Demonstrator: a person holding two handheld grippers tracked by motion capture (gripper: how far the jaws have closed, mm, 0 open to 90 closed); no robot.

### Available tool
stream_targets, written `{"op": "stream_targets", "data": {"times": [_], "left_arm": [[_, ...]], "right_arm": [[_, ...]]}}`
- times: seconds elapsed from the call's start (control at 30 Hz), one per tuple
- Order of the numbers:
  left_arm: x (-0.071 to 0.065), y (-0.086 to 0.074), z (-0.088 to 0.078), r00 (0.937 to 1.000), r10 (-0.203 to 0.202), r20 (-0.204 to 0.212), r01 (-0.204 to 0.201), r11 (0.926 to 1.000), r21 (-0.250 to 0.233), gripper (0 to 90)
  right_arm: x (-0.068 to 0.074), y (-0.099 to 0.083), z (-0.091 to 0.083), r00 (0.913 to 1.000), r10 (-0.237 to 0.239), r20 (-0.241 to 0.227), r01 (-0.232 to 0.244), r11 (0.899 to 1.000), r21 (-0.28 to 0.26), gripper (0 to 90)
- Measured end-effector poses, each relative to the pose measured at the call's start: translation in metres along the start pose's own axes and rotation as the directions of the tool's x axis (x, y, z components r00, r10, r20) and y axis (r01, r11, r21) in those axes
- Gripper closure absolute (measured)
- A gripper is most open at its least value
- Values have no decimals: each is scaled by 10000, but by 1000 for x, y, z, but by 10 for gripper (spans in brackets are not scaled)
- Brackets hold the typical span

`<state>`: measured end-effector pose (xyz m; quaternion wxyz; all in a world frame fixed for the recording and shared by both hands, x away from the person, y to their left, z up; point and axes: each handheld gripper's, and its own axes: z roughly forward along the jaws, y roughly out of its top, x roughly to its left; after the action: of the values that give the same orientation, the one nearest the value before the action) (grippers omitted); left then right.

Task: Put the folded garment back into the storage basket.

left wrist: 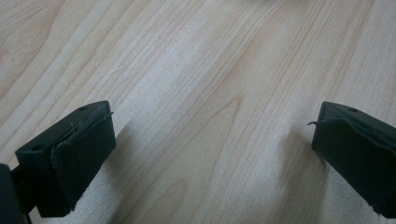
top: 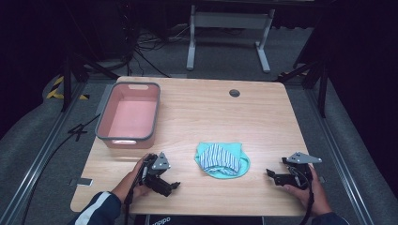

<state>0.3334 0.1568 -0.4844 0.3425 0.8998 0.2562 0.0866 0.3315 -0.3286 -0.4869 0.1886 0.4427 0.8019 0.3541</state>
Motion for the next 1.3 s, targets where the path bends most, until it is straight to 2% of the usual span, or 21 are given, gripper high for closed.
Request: {"op": "stream_targets", "data": {"times": [0.17,0.3,0.37,0.4,0.43,0.53,0.57,0.63,0.73,0.77,0.83,0.97,1.1,1.17,1.2,1.3], "left_arm": [[0,0,0,10000,-30,-25,30,10000,-45,0],[-1,0,0,10000,-49,-77,50,10000,27,0],[0,1,-1,10000,16,-11,-16,9999,125,0],[3,3,-2,9997,203,107,-207,9991,380,1],[5,5,-2,9998,187,109,-193,9982,565,1],[6,7,-1,10000,47,11,-47,9981,616,19],[6,9,-1,10000,80,-11,-79,9982,601,19],[5,12,0,10000,95,-13,-94,9985,548,84],[4,19,0,9990,330,-316,-314,9983,500,188],[3,21,1,9984,349,-449,-330,9986,420,190],[2,27,2,9990,316,-307,-306,9990,319,193],[0,41,6,9983,369,-442,-367,9993,59,237],[-1,56,16,9982,314,-515,-317,9995,-62,262],[-2,65,21,9962,380,-783,-393,9991,-148,270],[0,70,23,9974,213,-682,-234,9993,-301,278],[6,81,29,9959,-91,-898,44,9986,-526,293]], "right_arm": [[-2,-1,-1,9999,-102,-90,102,9999,27,155],[-1,0,-2,10000,2,-32,-2,10000,61,154],[-1,1,-1,10000,-1,28,1,9999,167,128],[-2,1,0,9999,60,90,-62,9997,219,101],[-2,2,1,9998,113,155,-117,9995,280,93],[-2,3,1,9998,14,178,-20,9994,349,93],[-2,4,0,9998,29,200,-38,9990,442,105],[0,5,-2,10000,-91,-8,91,9990,438,187],[2,6,-4,9999,-34,-141,41,9988,490,222],[2,6,-4,9998,-42,-182,50,9989,456,228],[4,8,-6,9992,32,-402,-22,9997,253,267],[11,20,-10,9980,-219,-593,211,9997,-149,335],[21,36,-5,9959,-441,-790,424,9988,-229,369],[26,44,-1,9947,-699,-759,681,9973,-255,376],[31,50,2,9939,-662,-877,638,9975,-302,381],[42,64,15,9903,-973,-994,958,9952,-196,395]]}}
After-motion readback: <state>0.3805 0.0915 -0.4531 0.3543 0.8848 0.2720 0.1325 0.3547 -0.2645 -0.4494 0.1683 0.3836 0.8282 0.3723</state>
